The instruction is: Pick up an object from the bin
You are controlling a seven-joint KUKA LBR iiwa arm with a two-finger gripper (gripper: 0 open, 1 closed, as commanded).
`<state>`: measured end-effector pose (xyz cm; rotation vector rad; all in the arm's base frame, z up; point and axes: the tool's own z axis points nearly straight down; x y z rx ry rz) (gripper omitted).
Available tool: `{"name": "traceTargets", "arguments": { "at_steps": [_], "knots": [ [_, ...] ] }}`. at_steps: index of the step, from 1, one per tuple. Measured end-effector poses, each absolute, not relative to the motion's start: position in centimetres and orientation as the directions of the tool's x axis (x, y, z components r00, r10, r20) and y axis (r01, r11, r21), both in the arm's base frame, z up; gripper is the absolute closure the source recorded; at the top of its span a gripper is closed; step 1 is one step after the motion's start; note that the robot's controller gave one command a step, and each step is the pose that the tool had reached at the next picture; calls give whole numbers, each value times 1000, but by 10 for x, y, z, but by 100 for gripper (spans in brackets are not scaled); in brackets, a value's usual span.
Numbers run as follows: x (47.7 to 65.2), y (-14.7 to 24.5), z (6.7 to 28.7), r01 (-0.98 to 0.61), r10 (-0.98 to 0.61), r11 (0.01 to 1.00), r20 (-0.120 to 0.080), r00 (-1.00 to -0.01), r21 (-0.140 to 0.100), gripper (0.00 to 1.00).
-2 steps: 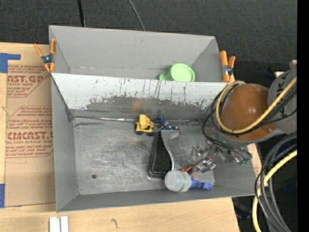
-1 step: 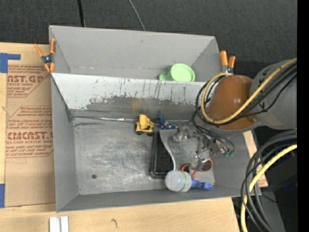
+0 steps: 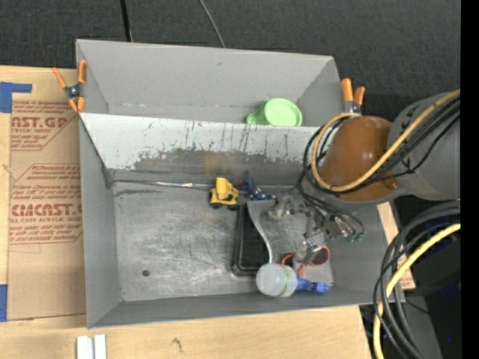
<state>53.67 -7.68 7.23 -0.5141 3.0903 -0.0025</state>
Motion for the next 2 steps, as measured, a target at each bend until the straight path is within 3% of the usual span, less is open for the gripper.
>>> {"name": "traceTargets", "arguments": {
  "at_steps": [1,2],
  "knots": [
    [520,-50,75,-891,-891,455,3,-455,-9,100],
    [520,-50,75,-889,-889,457,3,-457,-8,100]
  ]
}}
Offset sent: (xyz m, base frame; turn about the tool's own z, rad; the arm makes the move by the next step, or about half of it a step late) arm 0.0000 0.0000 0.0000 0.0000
